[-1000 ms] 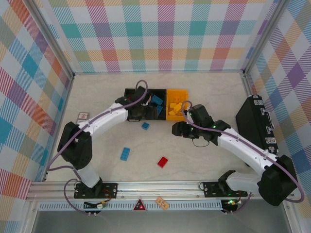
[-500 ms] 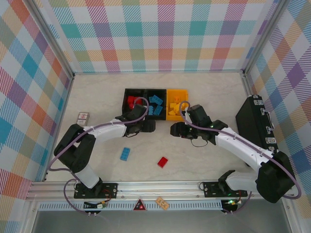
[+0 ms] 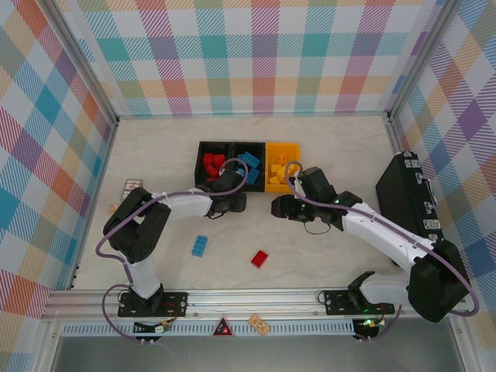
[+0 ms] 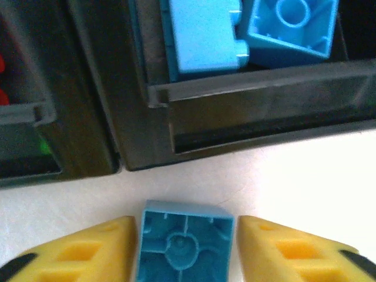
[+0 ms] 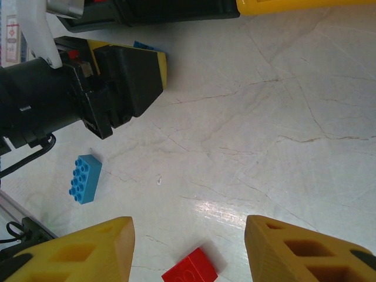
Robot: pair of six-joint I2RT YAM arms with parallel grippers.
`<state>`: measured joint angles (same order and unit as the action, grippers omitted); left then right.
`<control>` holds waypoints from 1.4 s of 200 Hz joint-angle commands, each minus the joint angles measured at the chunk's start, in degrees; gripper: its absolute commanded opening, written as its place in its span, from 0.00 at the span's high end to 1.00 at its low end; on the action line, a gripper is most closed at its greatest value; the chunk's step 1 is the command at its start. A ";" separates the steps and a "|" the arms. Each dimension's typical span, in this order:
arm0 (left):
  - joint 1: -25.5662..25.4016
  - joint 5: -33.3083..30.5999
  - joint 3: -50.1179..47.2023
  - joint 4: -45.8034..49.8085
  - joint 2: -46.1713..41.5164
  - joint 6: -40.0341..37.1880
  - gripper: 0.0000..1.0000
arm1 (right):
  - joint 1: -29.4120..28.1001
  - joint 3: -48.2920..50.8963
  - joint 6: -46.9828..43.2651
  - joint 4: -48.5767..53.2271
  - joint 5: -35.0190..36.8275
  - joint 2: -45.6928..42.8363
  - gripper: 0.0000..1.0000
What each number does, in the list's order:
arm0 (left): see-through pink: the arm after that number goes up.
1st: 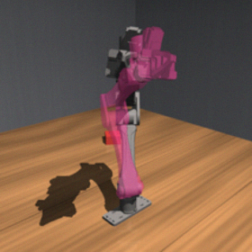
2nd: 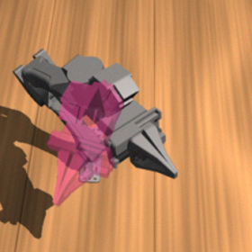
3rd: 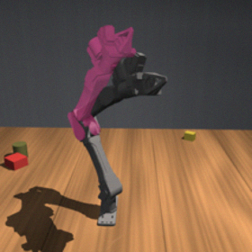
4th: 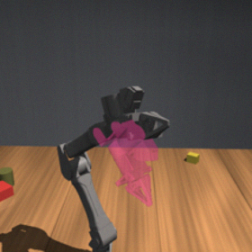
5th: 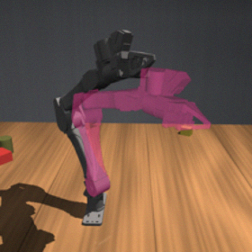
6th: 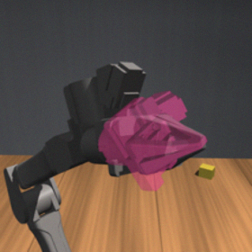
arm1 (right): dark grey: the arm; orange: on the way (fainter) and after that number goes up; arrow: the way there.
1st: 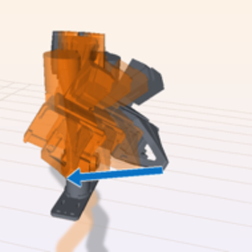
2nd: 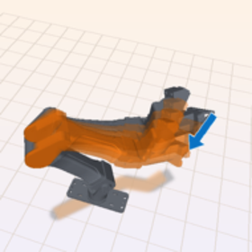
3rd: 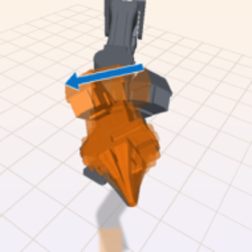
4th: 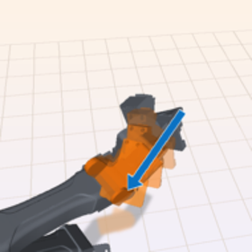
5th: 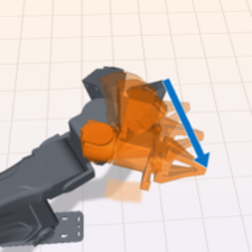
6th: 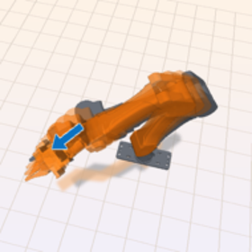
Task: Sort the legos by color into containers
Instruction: Pick up the lego from the center of the table, then place the lego in the container.
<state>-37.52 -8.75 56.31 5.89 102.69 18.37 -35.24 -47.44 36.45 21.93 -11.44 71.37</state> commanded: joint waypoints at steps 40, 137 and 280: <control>-2.20 -2.02 0.53 4.06 -2.86 -0.10 0.72 | 0.18 0.96 -0.30 -1.36 -0.60 0.42 0.47; -2.32 0.60 6.47 15.86 -10.99 3.33 0.72 | 0.18 0.32 0.11 -2.10 -1.83 -0.11 0.47; 3.14 4.99 34.96 26.85 9.93 4.77 0.74 | 0.20 0.50 -0.08 -1.86 -0.78 -0.53 0.47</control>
<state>-35.66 -5.39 87.05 30.17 110.10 22.72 -35.24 -47.07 36.67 20.60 -12.27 71.77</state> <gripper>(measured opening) 0.306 0.527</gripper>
